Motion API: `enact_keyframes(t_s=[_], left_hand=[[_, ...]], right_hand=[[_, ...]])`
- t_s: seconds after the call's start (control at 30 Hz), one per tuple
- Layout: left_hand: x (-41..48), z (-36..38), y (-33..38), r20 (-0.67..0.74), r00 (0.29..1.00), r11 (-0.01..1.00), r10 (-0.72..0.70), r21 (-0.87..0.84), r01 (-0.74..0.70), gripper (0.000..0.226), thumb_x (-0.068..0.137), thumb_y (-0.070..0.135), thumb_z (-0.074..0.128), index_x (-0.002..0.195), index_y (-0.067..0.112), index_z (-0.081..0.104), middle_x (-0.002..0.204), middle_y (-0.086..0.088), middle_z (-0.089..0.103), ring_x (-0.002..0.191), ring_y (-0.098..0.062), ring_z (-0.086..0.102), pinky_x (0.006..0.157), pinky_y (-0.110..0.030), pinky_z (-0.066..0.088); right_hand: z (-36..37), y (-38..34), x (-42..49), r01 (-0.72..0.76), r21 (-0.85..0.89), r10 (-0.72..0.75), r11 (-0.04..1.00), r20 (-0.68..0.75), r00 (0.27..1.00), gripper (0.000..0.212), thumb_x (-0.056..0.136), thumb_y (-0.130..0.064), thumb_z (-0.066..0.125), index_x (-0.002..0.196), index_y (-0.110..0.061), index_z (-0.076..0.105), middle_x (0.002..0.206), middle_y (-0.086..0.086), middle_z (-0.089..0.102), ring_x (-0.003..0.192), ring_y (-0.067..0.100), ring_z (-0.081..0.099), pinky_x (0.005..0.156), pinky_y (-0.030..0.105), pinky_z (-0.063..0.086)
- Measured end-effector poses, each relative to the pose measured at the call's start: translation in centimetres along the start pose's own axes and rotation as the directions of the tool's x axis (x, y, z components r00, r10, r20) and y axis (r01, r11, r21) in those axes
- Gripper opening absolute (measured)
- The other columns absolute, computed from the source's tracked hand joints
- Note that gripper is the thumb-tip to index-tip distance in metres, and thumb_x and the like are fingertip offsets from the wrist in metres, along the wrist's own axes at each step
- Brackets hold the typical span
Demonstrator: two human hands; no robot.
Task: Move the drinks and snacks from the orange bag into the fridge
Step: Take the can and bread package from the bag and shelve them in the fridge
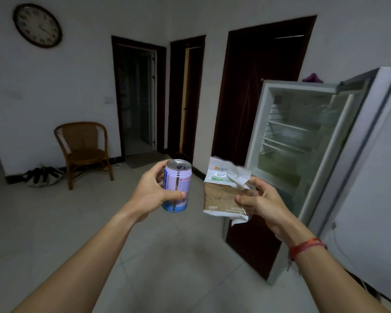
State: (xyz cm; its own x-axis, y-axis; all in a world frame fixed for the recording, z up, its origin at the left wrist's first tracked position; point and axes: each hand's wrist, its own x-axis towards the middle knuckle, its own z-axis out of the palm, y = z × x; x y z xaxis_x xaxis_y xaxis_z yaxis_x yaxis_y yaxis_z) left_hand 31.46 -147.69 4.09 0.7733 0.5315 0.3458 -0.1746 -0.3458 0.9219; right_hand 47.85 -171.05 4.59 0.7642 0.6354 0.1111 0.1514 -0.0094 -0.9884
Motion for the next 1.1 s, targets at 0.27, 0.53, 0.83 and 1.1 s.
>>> enact_keyframes(t_s=[0.27, 0.53, 0.83, 1.1], left_hand=[[12.9, -1.0, -6.8, -0.015, 0.999, 0.999, -0.046, -0.028, 0.046, 0.081, 0.058, -0.009, 0.087, 0.127, 0.02, 0.055, 0.111, 0.005, 0.071, 0.1, -0.011, 0.069, 0.086, -0.026, 0.057], [29.5, -3.4, -13.4, 0.099, 0.994, 0.999, -0.033, -0.026, 0.036, 0.081, 0.06, -0.007, 0.087, 0.129, 0.019, 0.053, 0.11, 0.006, 0.07, 0.098, -0.009, 0.07, 0.074, -0.022, 0.058], [44.7, -0.6, -17.8, 0.271, 0.962, 0.994, 0.009, -0.112, 0.022, 0.08, 0.059, -0.009, 0.087, 0.126, 0.019, 0.053, 0.108, 0.006, 0.071, 0.094, -0.006, 0.071, 0.07, -0.02, 0.057], [53.6, 6.6, -21.7, 0.382, 0.923, 0.985, 0.044, -0.168, 0.023, 0.079, 0.052, -0.001, 0.088, 0.12, 0.025, 0.058, 0.106, 0.0, 0.074, 0.096, -0.017, 0.072, 0.076, -0.027, 0.059]], right_hand=[[1.8, 2.5, 13.6, -0.003, 0.022, 0.002, 1.0, 0.023, 1.0, 0.041, 0.085, 0.014, 0.067, 0.109, -0.019, 0.062, 0.055, -0.013, 0.064, 0.063, 0.003, 0.067, 0.075, 0.03, 0.056], [4.2, 4.5, 28.9, -0.032, 0.012, 0.033, 0.999, -0.09, 0.995, 0.039, 0.084, 0.014, 0.068, 0.107, -0.017, 0.066, 0.072, -0.001, 0.071, 0.073, 0.015, 0.07, 0.072, 0.029, 0.06], [2.3, 5.4, 41.0, -0.041, 0.034, 0.049, 0.999, -0.256, 0.965, 0.046, 0.082, 0.014, 0.071, 0.116, -0.016, 0.065, 0.089, 0.014, 0.072, 0.081, 0.027, 0.072, 0.072, 0.036, 0.062], [-4.1, 8.3, 46.8, -0.06, 0.037, 0.069, 0.998, -0.417, 0.906, 0.054, 0.079, 0.015, 0.073, 0.125, -0.012, 0.062, 0.097, 0.02, 0.074, 0.089, 0.037, 0.073, 0.088, 0.055, 0.058]])
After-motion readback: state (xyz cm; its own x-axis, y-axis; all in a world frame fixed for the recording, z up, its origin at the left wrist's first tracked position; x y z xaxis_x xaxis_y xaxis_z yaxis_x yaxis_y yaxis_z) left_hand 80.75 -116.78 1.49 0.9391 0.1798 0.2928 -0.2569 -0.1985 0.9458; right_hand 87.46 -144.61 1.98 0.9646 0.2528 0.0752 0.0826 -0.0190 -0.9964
